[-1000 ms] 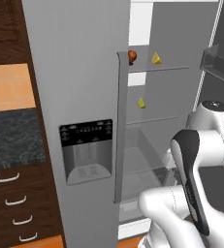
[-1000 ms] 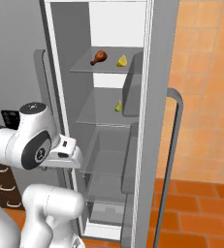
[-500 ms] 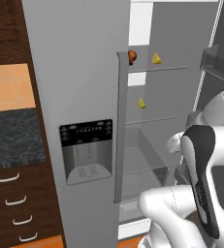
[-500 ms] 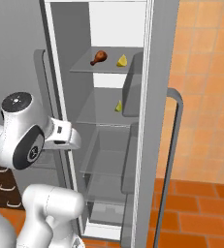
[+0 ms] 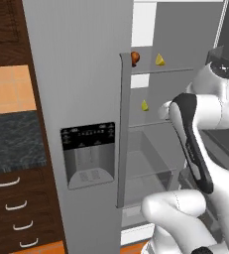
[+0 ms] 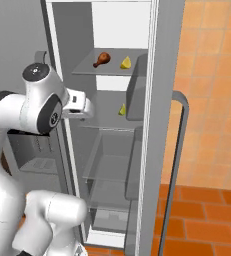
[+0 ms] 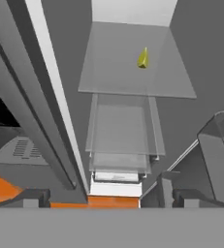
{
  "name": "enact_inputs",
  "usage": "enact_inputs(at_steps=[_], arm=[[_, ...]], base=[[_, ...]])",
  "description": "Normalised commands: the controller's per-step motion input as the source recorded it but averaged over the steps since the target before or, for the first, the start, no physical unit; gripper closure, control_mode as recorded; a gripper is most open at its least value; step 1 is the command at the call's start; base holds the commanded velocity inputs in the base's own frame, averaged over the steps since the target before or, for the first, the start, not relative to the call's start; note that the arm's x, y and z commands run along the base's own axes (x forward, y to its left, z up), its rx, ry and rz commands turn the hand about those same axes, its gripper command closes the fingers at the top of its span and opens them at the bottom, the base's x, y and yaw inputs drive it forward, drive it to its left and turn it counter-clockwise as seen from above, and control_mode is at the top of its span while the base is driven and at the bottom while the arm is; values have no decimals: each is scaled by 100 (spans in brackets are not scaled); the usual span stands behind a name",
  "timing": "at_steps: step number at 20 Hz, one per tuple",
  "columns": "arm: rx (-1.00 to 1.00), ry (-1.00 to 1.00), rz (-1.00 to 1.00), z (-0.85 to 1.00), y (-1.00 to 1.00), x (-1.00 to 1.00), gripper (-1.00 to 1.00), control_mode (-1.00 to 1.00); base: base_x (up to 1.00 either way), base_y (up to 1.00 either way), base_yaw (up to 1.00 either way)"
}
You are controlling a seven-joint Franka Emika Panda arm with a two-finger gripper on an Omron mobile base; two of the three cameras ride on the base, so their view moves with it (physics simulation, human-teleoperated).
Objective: Place one lemon wedge and one chicken drumstick in each tupperware on the nearby counter, to pack two identical lunches.
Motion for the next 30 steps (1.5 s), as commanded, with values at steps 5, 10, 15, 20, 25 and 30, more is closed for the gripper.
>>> enact_inputs(at_steps=[5, 10, 15, 20, 25, 30], arm=[[0, 8, -7, -53, -5, 100, -100, -100], [4, -1, -1, -78, -17, 100, -100, -100], [7, -12, 3, -29, -34, 86, -100, -100], [0, 0, 6, 0, -37, 96, -100, -100], [0, 0, 9, -13, -3, 86, -100, -100], [0, 0, 5, -24, 0, 44, -100, -100]], base=[[0, 0, 0], [0, 0, 0], [0, 0, 0], [0, 0, 0], [0, 0, 0], [0, 0, 0]])
